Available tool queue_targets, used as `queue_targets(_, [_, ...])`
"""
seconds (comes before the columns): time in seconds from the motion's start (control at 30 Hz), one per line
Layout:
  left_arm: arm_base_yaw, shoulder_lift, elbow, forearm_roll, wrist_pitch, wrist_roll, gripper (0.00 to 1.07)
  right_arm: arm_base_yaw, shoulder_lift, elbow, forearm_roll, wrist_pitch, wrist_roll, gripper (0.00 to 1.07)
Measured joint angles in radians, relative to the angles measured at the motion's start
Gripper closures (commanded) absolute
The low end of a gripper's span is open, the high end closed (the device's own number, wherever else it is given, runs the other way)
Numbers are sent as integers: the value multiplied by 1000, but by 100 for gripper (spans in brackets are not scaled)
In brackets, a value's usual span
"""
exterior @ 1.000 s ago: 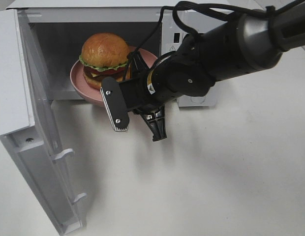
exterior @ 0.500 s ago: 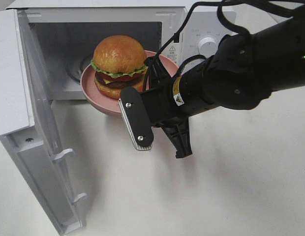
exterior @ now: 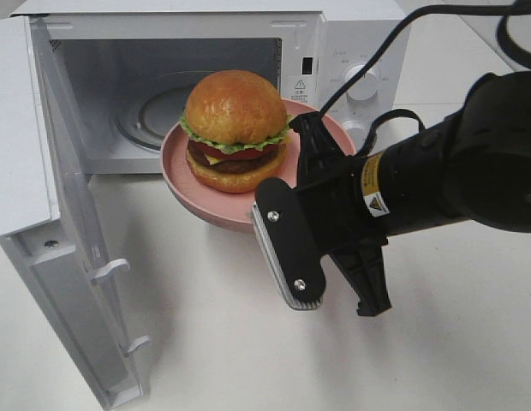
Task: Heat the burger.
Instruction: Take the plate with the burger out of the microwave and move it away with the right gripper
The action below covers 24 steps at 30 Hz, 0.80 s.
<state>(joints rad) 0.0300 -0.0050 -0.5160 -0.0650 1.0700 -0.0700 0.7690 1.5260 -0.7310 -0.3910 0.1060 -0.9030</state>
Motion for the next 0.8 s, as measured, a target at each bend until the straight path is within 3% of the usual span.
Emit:
queue_targets(0.37, [0, 0, 0, 0, 0, 0, 7, 0, -229, 180, 3, 102, 0, 107])
queue_targets(0.8, [0, 0, 0, 0, 0, 0, 7, 0, -436, 286, 3, 216, 80, 107])
